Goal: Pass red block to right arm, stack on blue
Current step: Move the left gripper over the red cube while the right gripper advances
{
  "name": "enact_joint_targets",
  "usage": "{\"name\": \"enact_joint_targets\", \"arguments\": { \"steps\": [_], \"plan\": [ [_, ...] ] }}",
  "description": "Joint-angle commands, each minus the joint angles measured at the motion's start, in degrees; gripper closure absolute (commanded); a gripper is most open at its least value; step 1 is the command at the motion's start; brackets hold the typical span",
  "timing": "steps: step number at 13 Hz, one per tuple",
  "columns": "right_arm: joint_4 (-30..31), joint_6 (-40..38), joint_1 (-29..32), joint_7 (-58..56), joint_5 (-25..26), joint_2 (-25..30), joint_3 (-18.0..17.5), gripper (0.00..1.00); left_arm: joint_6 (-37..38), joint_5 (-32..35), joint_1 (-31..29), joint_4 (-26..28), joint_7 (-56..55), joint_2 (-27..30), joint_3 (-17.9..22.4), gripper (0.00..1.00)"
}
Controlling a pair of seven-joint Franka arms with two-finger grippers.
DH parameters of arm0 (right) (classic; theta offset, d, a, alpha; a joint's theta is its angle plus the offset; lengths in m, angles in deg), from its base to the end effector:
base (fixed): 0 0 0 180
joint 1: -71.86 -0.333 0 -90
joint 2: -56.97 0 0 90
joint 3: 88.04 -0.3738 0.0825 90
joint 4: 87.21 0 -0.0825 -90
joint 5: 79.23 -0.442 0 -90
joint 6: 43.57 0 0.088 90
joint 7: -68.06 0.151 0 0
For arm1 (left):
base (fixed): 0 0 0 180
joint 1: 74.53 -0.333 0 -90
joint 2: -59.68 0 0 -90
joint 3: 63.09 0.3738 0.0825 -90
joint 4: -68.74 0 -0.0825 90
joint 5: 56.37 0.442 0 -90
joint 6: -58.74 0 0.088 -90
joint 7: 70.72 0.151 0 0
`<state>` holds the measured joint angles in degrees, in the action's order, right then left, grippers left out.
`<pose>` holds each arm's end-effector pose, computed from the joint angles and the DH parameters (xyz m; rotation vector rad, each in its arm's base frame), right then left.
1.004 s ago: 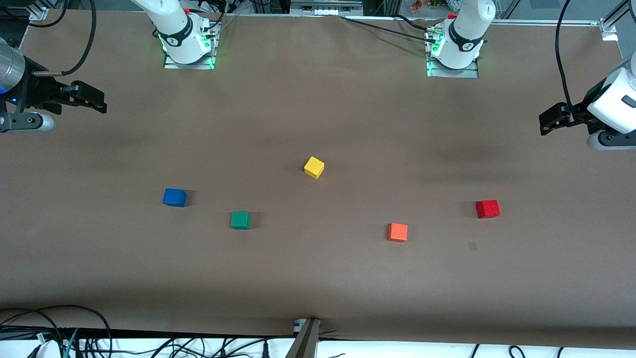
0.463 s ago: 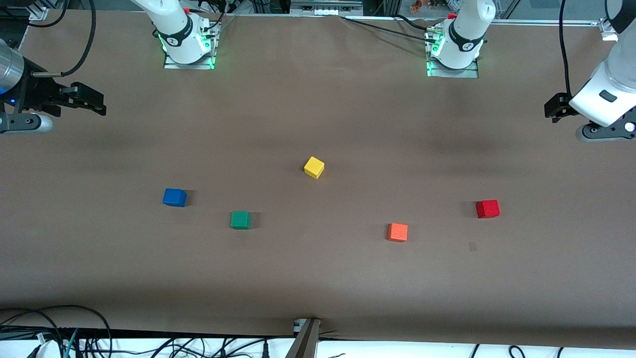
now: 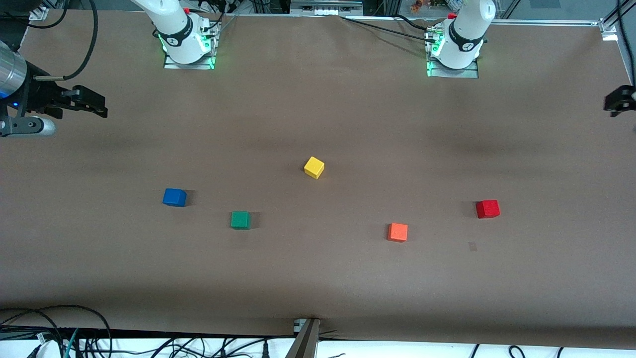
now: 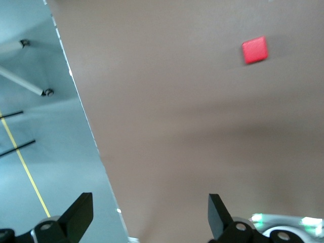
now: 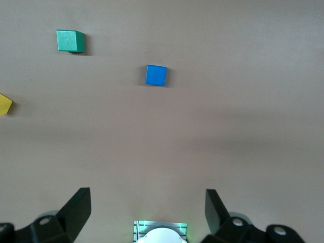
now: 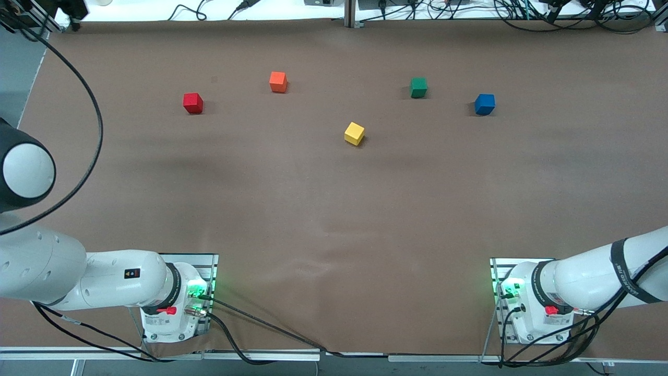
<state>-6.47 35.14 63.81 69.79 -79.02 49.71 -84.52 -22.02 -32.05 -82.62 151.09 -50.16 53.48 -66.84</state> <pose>0.6282 0.0518 0.6282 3.1103 0.0751 -0.2511 0.6213 0.1170 0.6420 -2.7278 0.3330 0.3077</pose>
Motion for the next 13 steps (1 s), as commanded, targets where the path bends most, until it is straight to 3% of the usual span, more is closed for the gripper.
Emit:
{"name": "enact_joint_targets", "arguments": {
  "steps": [1,6,11,13],
  "plan": [
    [-0.23,-0.14,0.23,0.37,-0.92,-2.57,-0.27,0.0,-2.9,0.64,-4.9,-2.81,12.53,-3.55,-0.55,0.0],
    [-0.32,1.7,0.4,0.46,-0.92,-2.85,-0.27,0.0,-8.62,-3.74,-14.65,-6.66,33.8,-11.71,-0.73,0.0],
    [-0.32,4.69,0.67,-0.24,0.13,-4.43,-0.18,0.0,-10.03,-15.6,-21.96,-15.02,55.61,-22.09,-0.73,0.0],
    [-0.32,6.27,0.58,-0.24,0.66,-5.74,-0.18,0.0,-12.66,-21.74,-25.2,-15.29,63.95,-25.69,-0.73,0.0]
  ]
}}
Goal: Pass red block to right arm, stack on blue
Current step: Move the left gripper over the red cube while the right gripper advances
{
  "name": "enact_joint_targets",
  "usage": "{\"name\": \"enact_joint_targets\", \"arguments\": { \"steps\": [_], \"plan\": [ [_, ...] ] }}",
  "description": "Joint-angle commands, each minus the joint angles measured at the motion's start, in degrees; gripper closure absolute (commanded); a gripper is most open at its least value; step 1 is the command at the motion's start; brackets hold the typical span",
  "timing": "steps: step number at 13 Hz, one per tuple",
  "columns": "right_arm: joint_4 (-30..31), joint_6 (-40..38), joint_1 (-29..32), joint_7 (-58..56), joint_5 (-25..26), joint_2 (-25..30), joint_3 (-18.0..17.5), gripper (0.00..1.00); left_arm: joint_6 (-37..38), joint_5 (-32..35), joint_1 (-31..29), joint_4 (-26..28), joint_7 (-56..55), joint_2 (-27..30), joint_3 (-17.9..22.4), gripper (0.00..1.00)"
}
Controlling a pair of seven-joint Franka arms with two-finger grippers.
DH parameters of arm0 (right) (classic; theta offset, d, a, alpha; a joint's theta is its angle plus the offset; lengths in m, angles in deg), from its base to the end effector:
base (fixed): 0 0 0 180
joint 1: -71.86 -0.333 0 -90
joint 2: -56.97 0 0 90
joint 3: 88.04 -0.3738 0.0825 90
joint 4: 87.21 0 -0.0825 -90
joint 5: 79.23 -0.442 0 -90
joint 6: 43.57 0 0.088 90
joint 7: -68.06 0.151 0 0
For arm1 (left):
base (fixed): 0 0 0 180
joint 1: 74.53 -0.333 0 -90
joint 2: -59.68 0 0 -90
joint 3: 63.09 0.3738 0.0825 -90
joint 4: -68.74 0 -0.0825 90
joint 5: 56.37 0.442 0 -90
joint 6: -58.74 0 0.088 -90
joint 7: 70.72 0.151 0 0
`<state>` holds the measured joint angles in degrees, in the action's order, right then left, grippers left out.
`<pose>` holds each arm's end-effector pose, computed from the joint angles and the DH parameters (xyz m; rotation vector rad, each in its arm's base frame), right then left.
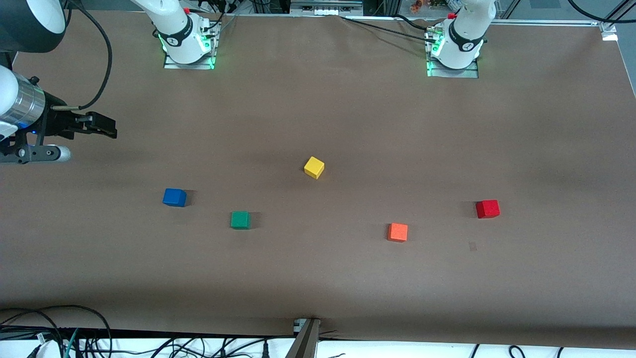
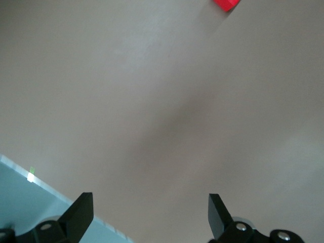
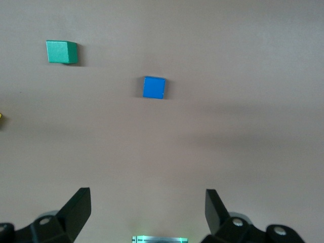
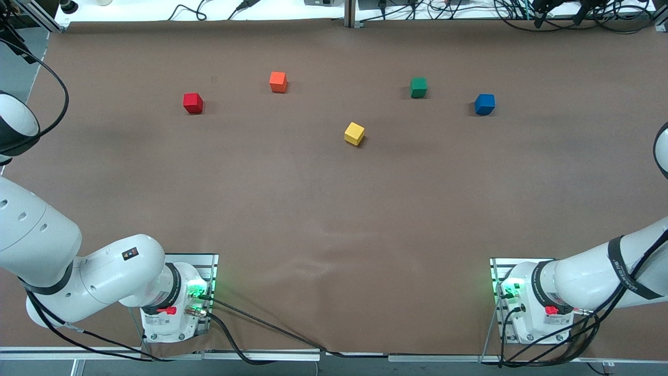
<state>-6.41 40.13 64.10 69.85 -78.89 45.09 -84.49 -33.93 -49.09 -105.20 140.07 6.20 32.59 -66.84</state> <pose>0.6643 0.0520 0.5809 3.1046 0.0658 -0.2414 0.6694 0.3720 0.4873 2.8192 -1.3259 -0.2141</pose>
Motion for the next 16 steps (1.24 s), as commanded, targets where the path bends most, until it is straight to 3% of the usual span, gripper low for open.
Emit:
{"name": "enact_joint_targets", "arguments": {
  "steps": [1,8,13,16],
  "plan": [
    [-0.38,1.98,0.2,-0.3,0.62,-1.48,-0.21,0.0,-1.89,-7.43,-3.68,-4.27,12.5,-6.64,-0.73,0.0],
    [-0.38,3.56,0.37,0.31,-0.17,-3.86,-0.21,0.0,-2.25,-25.97,-6.95,-8.4,37.13,-21.84,-0.73,0.0],
    [-0.38,3.48,0.29,0.49,-0.25,-4.83,-0.3,0.0,-1.11,-37.66,-6.68,-9.28,48.04,-32.13,-1.26,0.0],
    [-0.38,4.88,0.2,0.49,-0.34,-6.49,-0.39,0.0,2.75,-42.77,-5.89,-9.2,49.98,-34.78,-1.61,0.0]
  ]
}}
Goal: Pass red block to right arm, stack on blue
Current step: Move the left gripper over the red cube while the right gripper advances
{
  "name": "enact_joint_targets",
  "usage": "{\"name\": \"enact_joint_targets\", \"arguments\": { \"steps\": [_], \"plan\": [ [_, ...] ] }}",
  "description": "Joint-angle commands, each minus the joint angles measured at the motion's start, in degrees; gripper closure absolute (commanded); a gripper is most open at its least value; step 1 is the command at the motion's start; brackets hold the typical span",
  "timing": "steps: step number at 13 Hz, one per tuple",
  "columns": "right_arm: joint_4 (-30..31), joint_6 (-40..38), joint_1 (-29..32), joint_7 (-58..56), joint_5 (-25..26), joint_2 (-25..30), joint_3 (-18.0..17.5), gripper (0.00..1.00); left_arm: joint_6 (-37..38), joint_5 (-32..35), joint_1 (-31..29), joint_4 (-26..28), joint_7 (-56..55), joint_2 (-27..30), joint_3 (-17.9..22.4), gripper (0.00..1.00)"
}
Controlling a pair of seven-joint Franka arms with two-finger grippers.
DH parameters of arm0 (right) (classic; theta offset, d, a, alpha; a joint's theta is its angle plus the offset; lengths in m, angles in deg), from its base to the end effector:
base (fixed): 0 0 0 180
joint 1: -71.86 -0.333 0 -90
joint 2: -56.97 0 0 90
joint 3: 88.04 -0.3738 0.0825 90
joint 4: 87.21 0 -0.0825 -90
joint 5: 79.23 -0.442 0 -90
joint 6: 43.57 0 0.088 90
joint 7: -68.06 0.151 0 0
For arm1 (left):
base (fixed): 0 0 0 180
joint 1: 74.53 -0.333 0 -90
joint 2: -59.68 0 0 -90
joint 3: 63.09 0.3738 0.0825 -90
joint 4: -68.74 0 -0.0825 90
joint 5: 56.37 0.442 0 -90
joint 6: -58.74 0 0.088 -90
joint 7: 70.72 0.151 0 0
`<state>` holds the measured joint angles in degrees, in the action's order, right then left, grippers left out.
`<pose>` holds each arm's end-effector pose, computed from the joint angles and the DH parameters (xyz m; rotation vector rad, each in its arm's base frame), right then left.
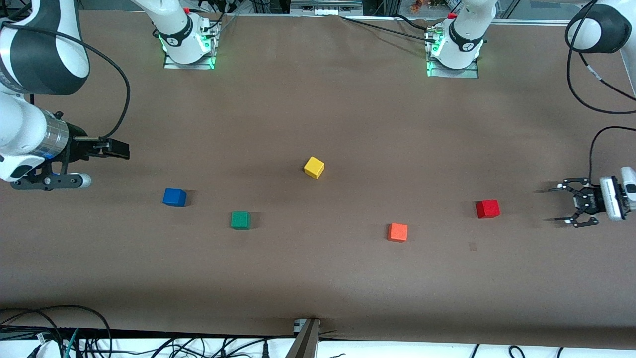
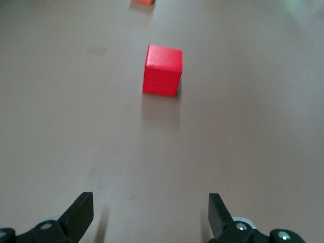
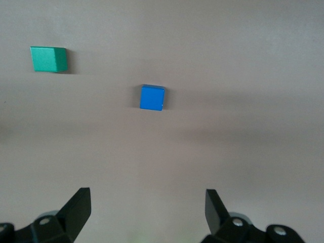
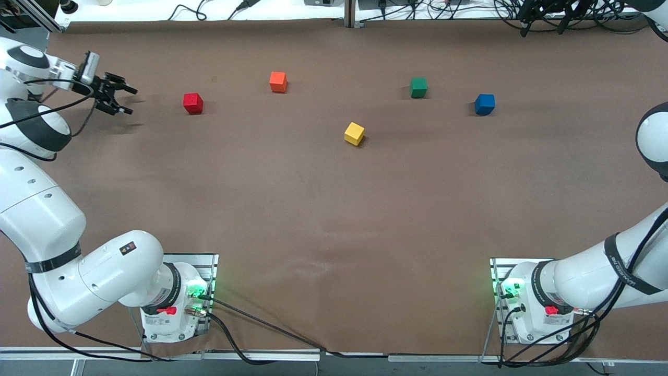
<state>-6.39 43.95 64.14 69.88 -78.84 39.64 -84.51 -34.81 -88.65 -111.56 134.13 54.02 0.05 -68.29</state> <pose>0.6957 0.0553 0.5200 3.0929 0.0662 -0.2845 0.6997 0.3641 0.1165 1.8515 -1.5583 0.6486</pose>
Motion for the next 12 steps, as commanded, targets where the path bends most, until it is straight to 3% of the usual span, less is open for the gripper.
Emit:
{"name": "enact_joint_targets", "arguments": {
  "steps": [1,7,10,12],
  "plan": [
    [-0.4,1.67,-0.01,0.38,-0.39,-1.31,-0.36,0.0,4.77,-5.06,1.34,-3.25,2.17,-3.02,-0.16,0.0],
    [-0.4,2.03,-0.37,-0.41,-0.83,-2.1,-0.54,0.0,8.29,-11.49,3.02,-3.25,5.86,-6.98,-2.53,0.0],
    [-0.4,1.86,0.25,-0.41,-4.68,-2.27,-0.54,0.0,8.38,-14.82,2.94,-2.99,8.14,-9.09,-4.12,0.0],
    [-0.4,1.85,0.16,-0.33,-4.61,-2.54,-0.45,0.0,8.64,-15.01,2.94,-2.81,9.28,-9.36,-4.12,0.0]
  ]
}}
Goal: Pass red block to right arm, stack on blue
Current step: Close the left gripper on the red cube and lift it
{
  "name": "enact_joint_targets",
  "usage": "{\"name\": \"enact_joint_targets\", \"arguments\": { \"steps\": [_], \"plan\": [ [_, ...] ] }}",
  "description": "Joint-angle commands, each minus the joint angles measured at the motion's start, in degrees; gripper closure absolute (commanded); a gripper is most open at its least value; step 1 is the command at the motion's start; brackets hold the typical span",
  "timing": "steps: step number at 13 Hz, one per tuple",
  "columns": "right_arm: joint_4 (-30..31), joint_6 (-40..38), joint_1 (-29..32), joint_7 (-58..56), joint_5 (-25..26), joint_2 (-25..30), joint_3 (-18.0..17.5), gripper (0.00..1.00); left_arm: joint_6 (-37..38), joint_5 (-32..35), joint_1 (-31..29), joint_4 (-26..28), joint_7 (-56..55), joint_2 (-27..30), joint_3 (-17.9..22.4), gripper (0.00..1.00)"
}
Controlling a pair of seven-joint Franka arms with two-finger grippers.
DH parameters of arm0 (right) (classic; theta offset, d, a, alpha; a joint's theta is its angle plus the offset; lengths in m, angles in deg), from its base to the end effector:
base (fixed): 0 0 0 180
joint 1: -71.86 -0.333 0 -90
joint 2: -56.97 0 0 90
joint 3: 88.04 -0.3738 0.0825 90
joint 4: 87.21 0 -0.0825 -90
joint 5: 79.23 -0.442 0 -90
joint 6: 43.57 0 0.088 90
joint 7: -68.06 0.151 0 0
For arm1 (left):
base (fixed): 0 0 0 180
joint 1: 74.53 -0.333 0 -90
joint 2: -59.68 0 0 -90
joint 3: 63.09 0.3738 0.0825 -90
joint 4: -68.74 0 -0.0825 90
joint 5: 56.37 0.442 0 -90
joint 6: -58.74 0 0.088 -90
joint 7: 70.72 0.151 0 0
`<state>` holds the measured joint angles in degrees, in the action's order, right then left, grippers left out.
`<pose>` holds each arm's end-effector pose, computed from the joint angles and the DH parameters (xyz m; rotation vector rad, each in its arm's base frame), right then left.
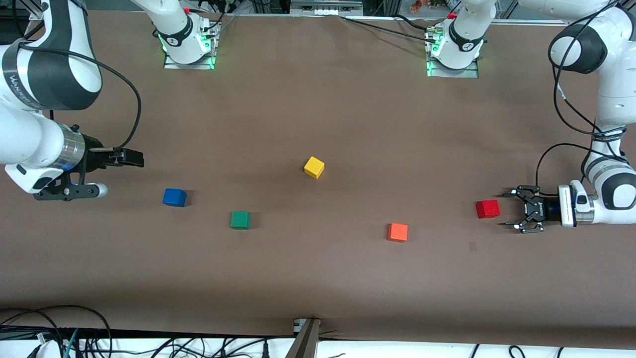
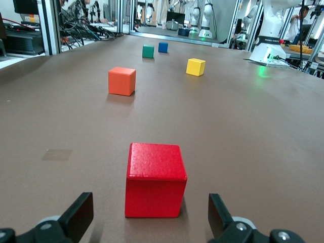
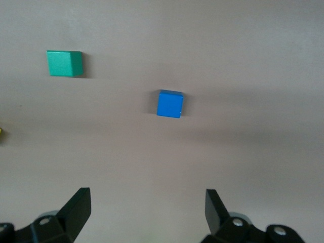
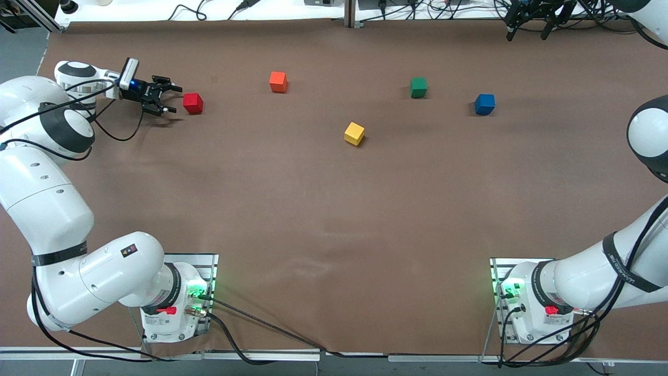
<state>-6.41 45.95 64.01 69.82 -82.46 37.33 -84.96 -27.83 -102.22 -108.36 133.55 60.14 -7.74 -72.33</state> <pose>0.7071 0.0727 0.4938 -3.0993 -0.0760 0.2984 0.7227 0.2422 0.0543 1.5025 -1.4123 0.9092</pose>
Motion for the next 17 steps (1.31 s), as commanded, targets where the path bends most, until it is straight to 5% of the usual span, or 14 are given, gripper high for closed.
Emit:
{"name": "enact_joint_targets", "arguments": {
  "steps": [1,15,17],
  "plan": [
    [-0.38,-0.05,-0.05,-0.27,-0.82,-0.32,0.0,0.0,1.84,-1.53,-0.26,-2.23,3.86,-1.58,-0.07,0.0],
    [-0.47,0.47,-0.32,-0.1,-1.34,-1.02,-0.35,0.0,2.46,-4.25,1.05,-1.79,6.68,-3.42,-0.07,0.0],
    [-0.47,1.69,-1.37,0.43,-1.43,-1.02,-0.53,0.0,2.37,-4.6,1.05,-1.79,6.77,-3.51,-0.07,0.11]
  ]
}}
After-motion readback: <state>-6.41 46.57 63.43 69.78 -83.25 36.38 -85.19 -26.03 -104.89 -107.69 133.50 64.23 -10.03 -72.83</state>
